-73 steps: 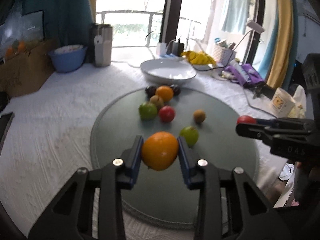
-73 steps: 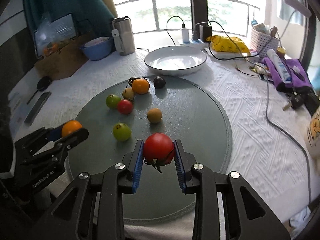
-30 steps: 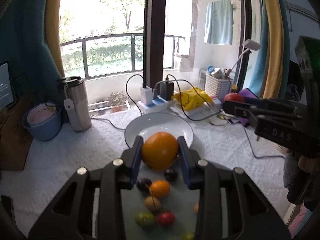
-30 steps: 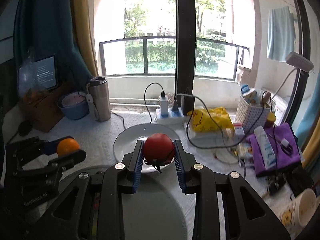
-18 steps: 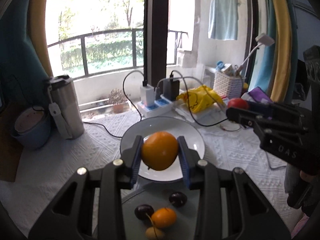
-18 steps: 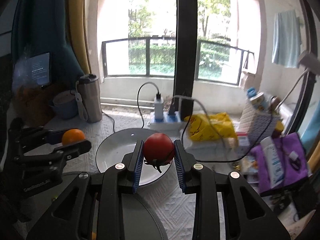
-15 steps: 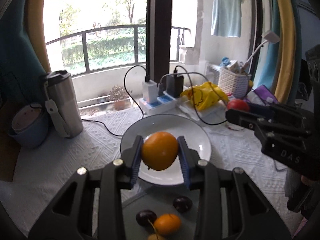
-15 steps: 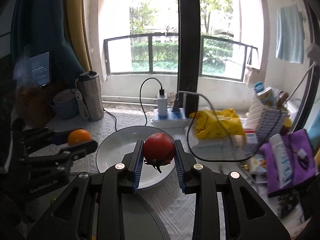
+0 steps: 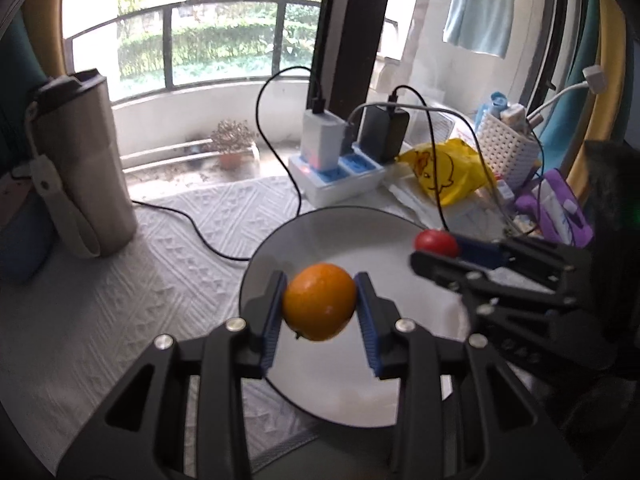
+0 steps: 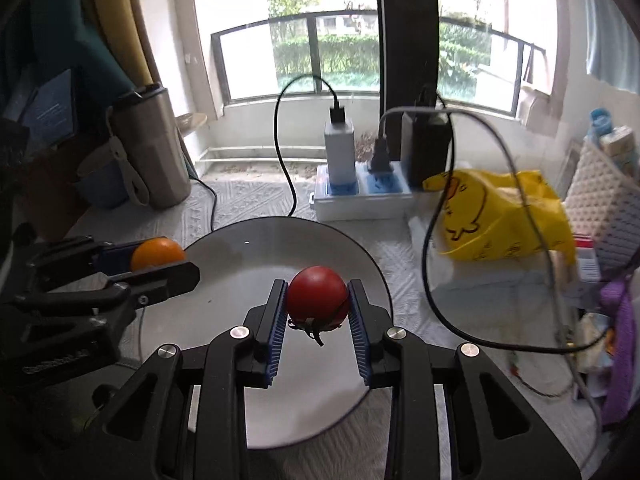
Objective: Organize fruits
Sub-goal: 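Carry the tomato and orange over the white plate with both grippers, then open both grippers to release the tomato and orange onto the plate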
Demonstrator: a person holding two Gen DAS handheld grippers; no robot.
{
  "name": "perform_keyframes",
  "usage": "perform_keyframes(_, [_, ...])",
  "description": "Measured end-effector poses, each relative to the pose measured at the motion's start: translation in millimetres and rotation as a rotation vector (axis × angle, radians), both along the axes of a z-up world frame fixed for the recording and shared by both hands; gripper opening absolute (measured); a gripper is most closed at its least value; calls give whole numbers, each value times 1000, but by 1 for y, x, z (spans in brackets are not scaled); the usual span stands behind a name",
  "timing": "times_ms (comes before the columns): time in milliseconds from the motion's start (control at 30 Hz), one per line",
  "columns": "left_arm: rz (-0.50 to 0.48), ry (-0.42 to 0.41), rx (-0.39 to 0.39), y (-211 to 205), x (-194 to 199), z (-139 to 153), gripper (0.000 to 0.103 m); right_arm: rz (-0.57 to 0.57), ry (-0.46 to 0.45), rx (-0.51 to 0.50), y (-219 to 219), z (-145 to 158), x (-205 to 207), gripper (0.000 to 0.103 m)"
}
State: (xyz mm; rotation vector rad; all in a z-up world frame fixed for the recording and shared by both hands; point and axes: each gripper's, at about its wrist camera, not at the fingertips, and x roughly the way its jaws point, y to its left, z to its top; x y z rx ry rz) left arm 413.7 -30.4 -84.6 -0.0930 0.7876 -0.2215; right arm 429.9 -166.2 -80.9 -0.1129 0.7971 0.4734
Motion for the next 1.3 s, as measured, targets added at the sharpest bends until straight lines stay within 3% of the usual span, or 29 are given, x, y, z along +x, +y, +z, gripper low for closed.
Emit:
perform_keyframes(433, [-7,183,-23,-1,24,-27,36,31,63,-28,11,-18,15,32])
perform_keyframes(867, [17,156,-21,1,19,-13,37,13,65,-58,13,-16,16,32])
perform_keyframes(1033, [32,124,-30,5,6,1,44,0,41,-52,9,-2,6,42])
perform_keyframes(1300, [42,78,-28,5,-18,22,45,-8,-1,-47,6,22,-17,43])
